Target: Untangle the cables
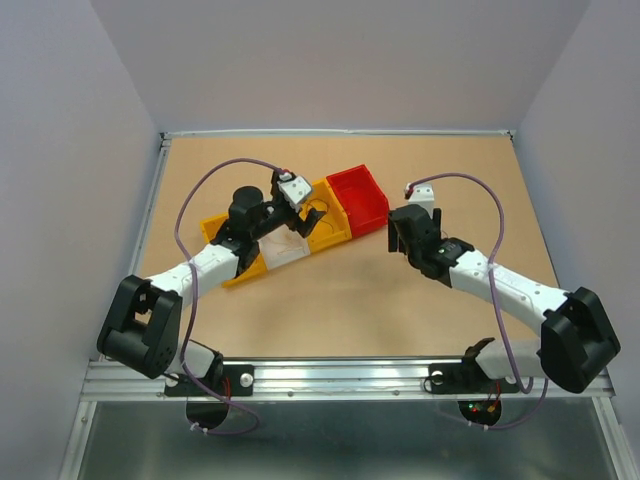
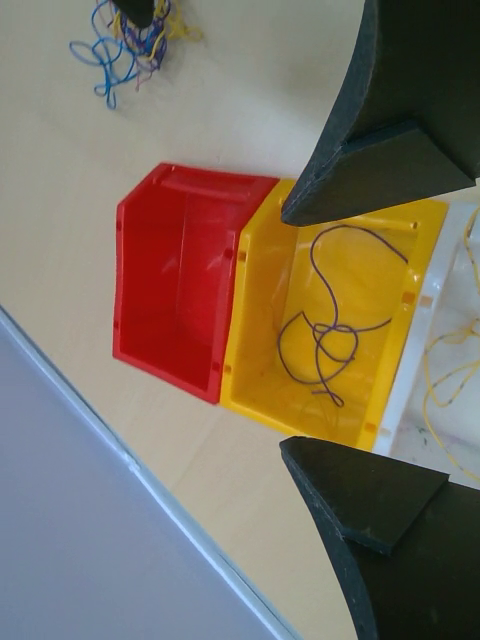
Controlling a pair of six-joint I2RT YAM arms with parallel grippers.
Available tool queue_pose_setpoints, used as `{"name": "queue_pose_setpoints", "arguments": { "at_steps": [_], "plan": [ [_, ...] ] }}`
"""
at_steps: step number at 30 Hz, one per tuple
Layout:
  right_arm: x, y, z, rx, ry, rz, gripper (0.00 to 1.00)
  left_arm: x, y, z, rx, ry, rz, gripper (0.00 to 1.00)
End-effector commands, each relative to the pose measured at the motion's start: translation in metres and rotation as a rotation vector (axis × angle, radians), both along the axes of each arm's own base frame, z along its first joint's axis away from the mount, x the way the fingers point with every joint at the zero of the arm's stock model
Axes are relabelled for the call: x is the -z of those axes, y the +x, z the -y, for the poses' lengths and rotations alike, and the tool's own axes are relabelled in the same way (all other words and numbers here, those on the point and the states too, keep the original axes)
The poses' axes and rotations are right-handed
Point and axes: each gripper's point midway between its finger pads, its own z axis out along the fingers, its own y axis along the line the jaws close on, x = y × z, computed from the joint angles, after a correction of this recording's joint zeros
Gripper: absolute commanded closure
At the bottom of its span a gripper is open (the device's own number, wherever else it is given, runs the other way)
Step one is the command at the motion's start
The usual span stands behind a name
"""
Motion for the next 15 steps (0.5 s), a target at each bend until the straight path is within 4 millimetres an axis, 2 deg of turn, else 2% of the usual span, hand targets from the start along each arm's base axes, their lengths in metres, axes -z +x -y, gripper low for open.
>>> {"name": "queue_pose_setpoints", "arguments": {
  "at_steps": [1,7,10,11,12,14,15],
  "plan": [
    [0.006,0.000,0.012,0.071,-0.027,0.009,0.27,-0.014,-0.016,0.015,0.094,0.017,0.088,0.02],
    [0.028,0.008,0.011,0.072,-0.091,-0.056,0.29,-0.012,-0.041,0.030,0.246,0.026,0.098,0.03],
    [0.034,0.011,0.011,0.066,-0.102,-0.075,0.40,-0.011,-0.049,0.035,0.285,0.036,0.108,0.03],
    [0.037,0.012,0.010,0.065,-0.106,-0.083,0.46,-0.011,-0.051,0.036,0.293,0.036,0.109,0.04],
    [0.041,0.013,0.011,0.064,-0.117,-0.094,0.64,-0.011,-0.051,0.036,0.296,0.039,0.112,0.04],
    [0.040,0.015,0.009,0.059,-0.121,-0.094,0.83,-0.011,-0.053,0.036,0.296,0.045,0.119,0.04],
    [0.037,0.016,0.005,0.037,-0.112,-0.094,1.00,-0.011,-0.053,0.036,0.296,0.046,0.121,0.04]
  ]
}}
